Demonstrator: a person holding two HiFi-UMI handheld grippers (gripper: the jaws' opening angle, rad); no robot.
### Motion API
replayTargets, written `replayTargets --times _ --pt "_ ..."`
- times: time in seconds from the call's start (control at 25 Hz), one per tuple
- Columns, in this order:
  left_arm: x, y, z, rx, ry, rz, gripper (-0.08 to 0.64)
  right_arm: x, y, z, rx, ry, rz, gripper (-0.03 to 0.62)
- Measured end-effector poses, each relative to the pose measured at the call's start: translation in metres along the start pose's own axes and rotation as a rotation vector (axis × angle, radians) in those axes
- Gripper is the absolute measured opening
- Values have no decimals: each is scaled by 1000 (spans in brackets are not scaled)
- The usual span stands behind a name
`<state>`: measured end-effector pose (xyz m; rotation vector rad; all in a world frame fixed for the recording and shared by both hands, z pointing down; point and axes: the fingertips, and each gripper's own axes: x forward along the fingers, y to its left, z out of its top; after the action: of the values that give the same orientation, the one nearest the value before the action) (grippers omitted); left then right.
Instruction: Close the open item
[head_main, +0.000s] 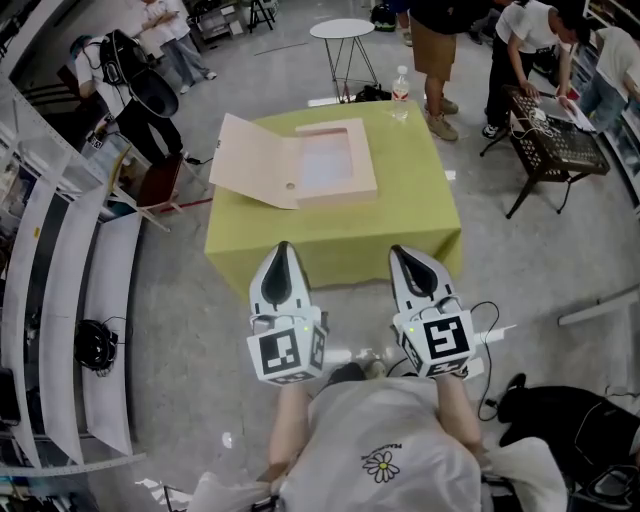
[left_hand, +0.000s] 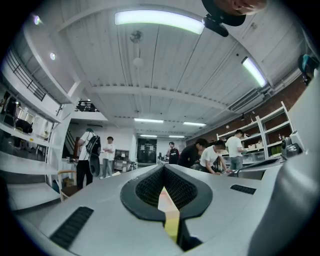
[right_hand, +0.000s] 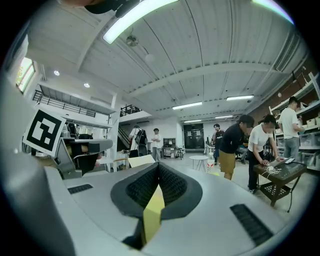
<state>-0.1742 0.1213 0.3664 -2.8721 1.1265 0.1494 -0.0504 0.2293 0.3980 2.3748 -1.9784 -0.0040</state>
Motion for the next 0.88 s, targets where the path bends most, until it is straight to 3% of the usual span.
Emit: replayTargets --times 0.4,0.88 --pt "-7 -2 8 7 -15 19 14 -9 -10 -12 82 17 -25 12" --pt "27 -8 4 -42 -35 -24 14 6 -16 -4 43 9 -10 12"
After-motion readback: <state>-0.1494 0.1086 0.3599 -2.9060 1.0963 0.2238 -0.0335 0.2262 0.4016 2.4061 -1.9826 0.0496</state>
